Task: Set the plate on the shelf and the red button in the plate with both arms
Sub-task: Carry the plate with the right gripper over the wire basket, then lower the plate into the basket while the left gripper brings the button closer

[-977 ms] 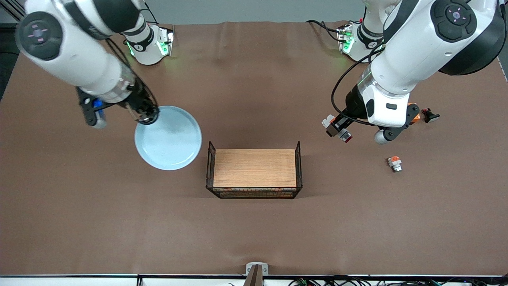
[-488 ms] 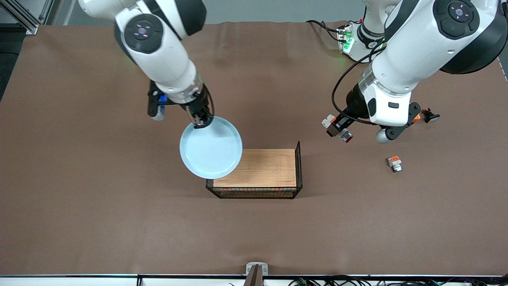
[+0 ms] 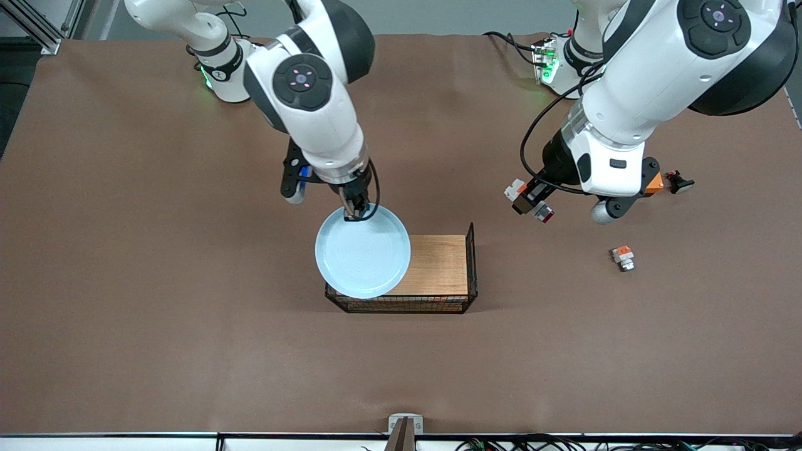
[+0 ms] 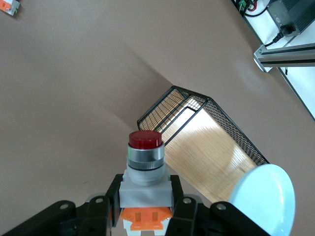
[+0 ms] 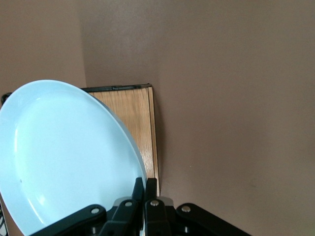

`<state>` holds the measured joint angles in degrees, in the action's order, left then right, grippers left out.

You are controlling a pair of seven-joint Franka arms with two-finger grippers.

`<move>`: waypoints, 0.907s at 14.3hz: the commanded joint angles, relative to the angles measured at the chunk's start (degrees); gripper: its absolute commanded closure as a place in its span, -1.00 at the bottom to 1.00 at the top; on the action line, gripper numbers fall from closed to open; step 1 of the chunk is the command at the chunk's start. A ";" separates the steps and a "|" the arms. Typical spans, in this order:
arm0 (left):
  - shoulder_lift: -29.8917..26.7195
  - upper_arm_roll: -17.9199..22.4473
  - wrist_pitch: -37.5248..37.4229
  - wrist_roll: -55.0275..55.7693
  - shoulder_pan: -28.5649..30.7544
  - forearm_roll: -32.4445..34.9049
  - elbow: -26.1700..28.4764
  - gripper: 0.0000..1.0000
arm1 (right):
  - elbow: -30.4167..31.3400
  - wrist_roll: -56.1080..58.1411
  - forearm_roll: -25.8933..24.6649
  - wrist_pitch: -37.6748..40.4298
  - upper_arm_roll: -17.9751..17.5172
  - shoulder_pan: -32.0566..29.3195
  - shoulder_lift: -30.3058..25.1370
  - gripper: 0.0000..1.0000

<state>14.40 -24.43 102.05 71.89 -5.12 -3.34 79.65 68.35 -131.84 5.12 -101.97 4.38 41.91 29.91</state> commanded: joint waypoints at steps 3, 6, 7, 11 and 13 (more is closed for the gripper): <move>1.24 -0.44 3.41 5.52 -1.11 0.36 -0.55 0.40 | -2.69 -6.23 -3.10 -0.95 0.80 3.70 2.96 0.99; 2.73 -0.35 6.83 10.98 -3.40 0.44 -0.63 0.40 | -2.69 -7.73 -4.24 -1.82 0.80 5.10 3.92 0.99; 3.60 -0.27 7.98 13.08 -4.19 0.53 -0.63 0.40 | -2.69 -8.69 -4.68 -2.18 0.80 5.28 4.19 0.99; 5.02 0.17 11.76 16.00 -5.51 0.62 -0.63 0.40 | -2.69 -11.77 -5.74 -4.82 0.80 5.64 5.77 0.99; 5.11 0.17 12.03 16.09 -5.51 0.53 -0.72 0.40 | -2.69 -12.91 -6.26 -4.99 0.80 6.07 6.39 0.99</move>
<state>19.59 -24.53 113.67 86.90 -10.37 -3.35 79.68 67.89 -141.81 0.61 -107.09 4.47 46.88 34.66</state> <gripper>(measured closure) 0.586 0.974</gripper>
